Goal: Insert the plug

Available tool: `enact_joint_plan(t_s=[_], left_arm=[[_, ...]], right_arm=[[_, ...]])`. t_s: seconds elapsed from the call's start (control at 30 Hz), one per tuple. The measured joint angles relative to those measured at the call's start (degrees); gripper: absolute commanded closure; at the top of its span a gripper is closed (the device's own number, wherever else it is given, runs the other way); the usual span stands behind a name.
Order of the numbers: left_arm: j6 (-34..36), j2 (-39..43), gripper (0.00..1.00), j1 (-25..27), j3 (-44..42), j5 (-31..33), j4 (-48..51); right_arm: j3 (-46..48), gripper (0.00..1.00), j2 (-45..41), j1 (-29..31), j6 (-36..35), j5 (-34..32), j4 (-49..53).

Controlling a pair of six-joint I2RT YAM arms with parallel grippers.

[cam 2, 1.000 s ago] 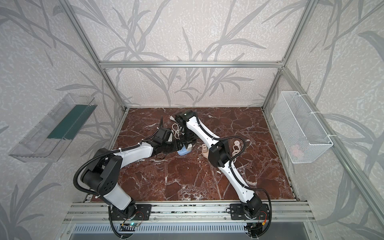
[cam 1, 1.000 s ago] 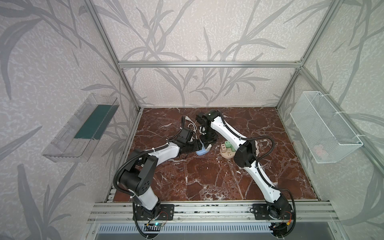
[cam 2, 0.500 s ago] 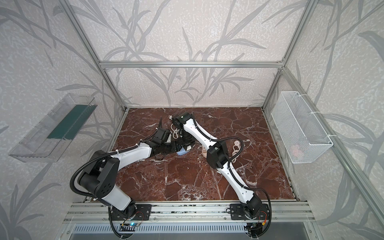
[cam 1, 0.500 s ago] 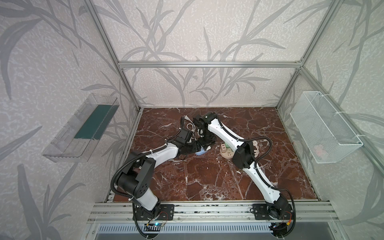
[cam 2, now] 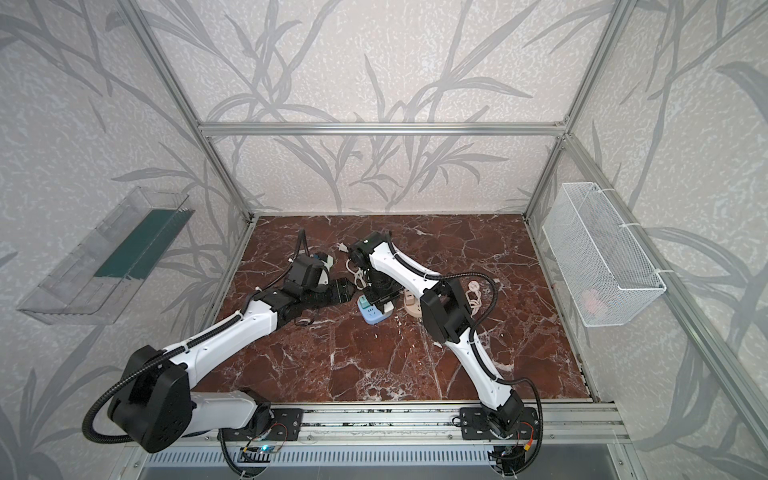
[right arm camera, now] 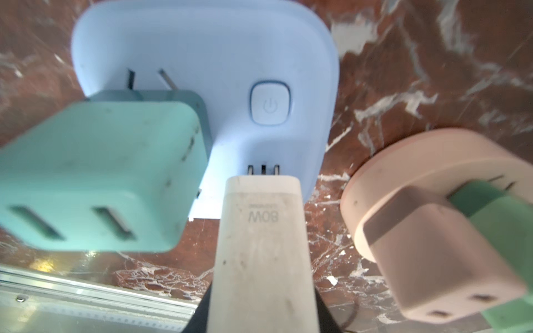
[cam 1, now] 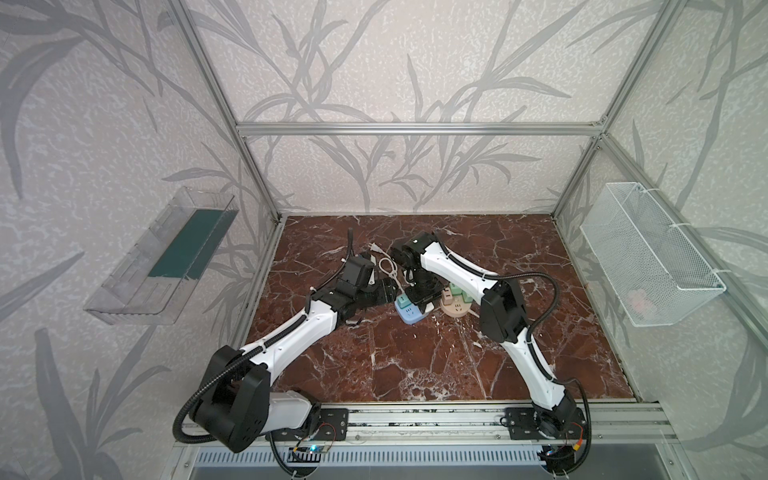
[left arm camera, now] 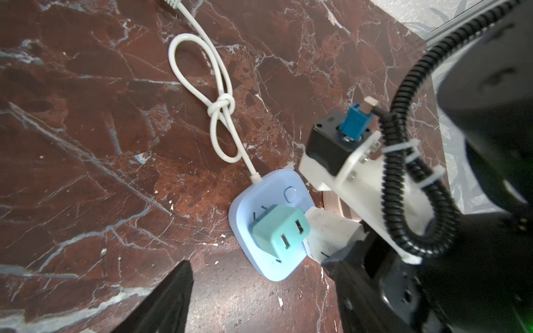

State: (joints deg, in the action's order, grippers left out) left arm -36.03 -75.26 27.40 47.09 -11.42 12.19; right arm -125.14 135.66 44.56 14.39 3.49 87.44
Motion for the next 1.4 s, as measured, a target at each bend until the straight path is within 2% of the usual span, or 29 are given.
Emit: enact_joint_plan(t_s=[0.17,0.33,0.53,0.9,0.93,0.97,1.03,1.13,1.2,1.4], left_arm=[[-0.13,1.44,0.24,1.44,-1.53,1.16,0.42],[-0.15,1.92,0.24,3.06,-1.55,2.19,0.37],[-0.20,2.01,0.24,3.85,-1.75,2.80,0.85],[0.31,1.57,0.24,3.87,-1.11,2.34,3.30],[0.46,1.57,0.24,3.82,-1.03,2.36,3.72],[0.52,1.57,0.24,3.85,-1.01,2.38,3.89],[0.55,1.57,0.23,3.85,-1.01,2.45,4.15],[0.52,1.64,0.23,3.85,-1.03,2.62,4.24],[0.52,1.70,0.23,3.82,-1.03,2.80,4.59],[0.50,2.89,0.23,3.67,-0.76,3.82,5.70]], right_arm=[[7.48,1.00,-4.17,0.52,0.00,0.00,-0.68],[7.80,1.00,-4.39,0.55,-1.16,0.00,-0.26],[1.60,1.00,-0.22,0.33,-2.56,1.03,4.04],[-10.25,1.00,7.21,0.39,-3.06,7.80,5.14],[-10.51,0.97,7.37,0.48,-3.02,7.91,5.14],[-10.64,0.86,7.41,0.52,-2.91,7.85,5.14],[-11.04,0.71,7.52,0.50,-2.64,7.82,5.14],[-12.96,0.55,8.11,0.57,-2.29,7.72,5.14],[-14.67,0.45,9.31,0.63,-2.19,7.26,5.09],[-18.69,0.29,10.69,0.52,-1.73,4.90,5.09]])
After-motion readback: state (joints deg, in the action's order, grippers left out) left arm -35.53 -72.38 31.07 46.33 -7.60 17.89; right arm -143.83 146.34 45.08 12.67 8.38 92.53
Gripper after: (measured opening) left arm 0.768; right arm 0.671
